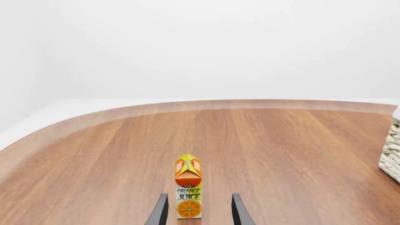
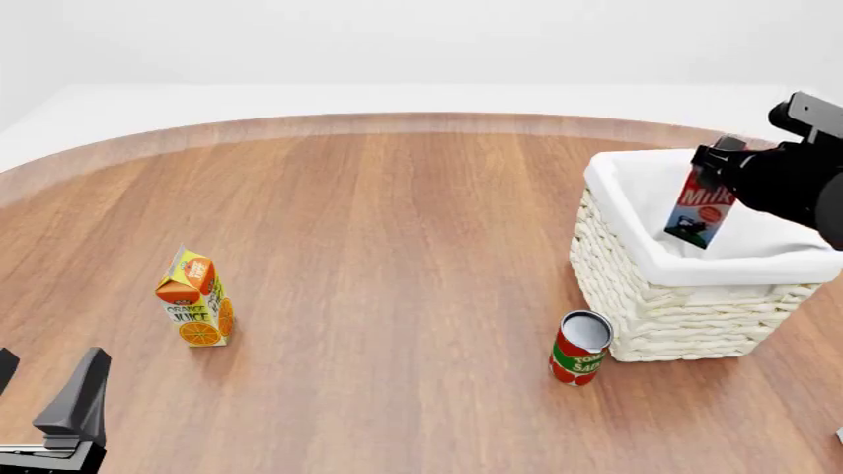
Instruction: Pick the milk and place it in the basket.
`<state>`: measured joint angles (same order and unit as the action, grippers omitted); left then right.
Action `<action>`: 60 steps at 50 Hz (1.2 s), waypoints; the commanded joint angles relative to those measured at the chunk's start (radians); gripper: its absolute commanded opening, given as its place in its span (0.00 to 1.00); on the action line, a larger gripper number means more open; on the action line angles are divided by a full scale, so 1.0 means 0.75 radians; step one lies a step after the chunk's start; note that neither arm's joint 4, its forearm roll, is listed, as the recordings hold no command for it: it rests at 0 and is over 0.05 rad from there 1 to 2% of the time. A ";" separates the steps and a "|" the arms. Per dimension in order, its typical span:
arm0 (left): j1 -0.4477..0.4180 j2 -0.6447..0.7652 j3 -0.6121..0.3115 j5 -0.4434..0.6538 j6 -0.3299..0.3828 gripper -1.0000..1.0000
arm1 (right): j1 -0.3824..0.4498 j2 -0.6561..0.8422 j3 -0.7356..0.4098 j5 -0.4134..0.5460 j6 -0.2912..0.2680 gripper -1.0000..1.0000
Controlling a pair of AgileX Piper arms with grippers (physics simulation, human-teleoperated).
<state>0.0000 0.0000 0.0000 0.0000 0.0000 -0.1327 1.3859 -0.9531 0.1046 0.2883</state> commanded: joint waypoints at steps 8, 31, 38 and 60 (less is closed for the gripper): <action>0.000 0.000 0.000 0.000 0.000 1.00 | -0.010 0.011 0.011 -0.052 0.026 0.00; 0.000 0.000 0.000 0.000 0.000 1.00 | -0.010 0.072 0.019 -0.104 0.035 0.00; 0.000 0.000 0.000 0.000 0.000 1.00 | -0.012 0.085 0.023 -0.116 0.032 0.00; 0.000 0.000 0.000 0.000 0.000 1.00 | -0.018 0.138 0.009 -0.139 0.020 0.00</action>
<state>0.0000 0.0000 0.0000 0.0000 0.0000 -0.1450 1.4863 -0.9245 0.0129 0.2896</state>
